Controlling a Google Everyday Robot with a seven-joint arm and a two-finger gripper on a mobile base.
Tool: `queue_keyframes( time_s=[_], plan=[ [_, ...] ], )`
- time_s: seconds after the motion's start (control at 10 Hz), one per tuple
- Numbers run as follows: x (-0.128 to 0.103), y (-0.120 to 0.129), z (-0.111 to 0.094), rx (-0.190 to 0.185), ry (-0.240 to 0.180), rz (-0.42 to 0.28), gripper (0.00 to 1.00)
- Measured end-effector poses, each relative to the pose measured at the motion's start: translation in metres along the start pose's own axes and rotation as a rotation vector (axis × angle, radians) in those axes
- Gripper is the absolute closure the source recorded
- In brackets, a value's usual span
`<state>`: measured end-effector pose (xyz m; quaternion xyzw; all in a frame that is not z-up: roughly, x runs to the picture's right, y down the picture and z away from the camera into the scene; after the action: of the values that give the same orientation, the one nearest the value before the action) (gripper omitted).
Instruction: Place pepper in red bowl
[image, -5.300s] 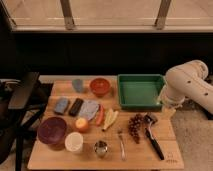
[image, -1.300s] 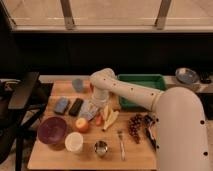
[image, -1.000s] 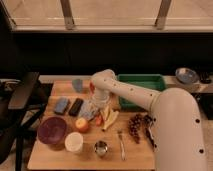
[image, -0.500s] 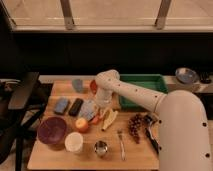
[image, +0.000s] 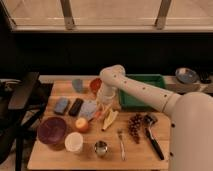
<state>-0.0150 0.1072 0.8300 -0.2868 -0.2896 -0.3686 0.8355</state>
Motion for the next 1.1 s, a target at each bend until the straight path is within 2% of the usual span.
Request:
queue_keyframes(
  time_s=[0.2, 0.4, 0.6, 0.8, 0.9, 1.0, 1.1],
  plan=[
    [0.005, -0.017, -0.048, 0.094, 0.039, 0.057, 1.0],
    [0.022, -0.041, -0.098, 0.218, 0.075, 0.13, 1.0],
    [0.048, -0.072, -0.127, 0.308, 0.092, 0.178, 1.0],
    [0.072, -0.099, -0.135, 0.381, 0.087, 0.212, 1.0],
    [0.085, -0.106, -0.132, 0.408, 0.075, 0.232, 1.0],
    [0.094, -0.108, -0.124, 0.427, 0.059, 0.251, 0.98],
    [0.102, -0.108, -0.111, 0.444, 0.04, 0.271, 0.9]
  ],
)
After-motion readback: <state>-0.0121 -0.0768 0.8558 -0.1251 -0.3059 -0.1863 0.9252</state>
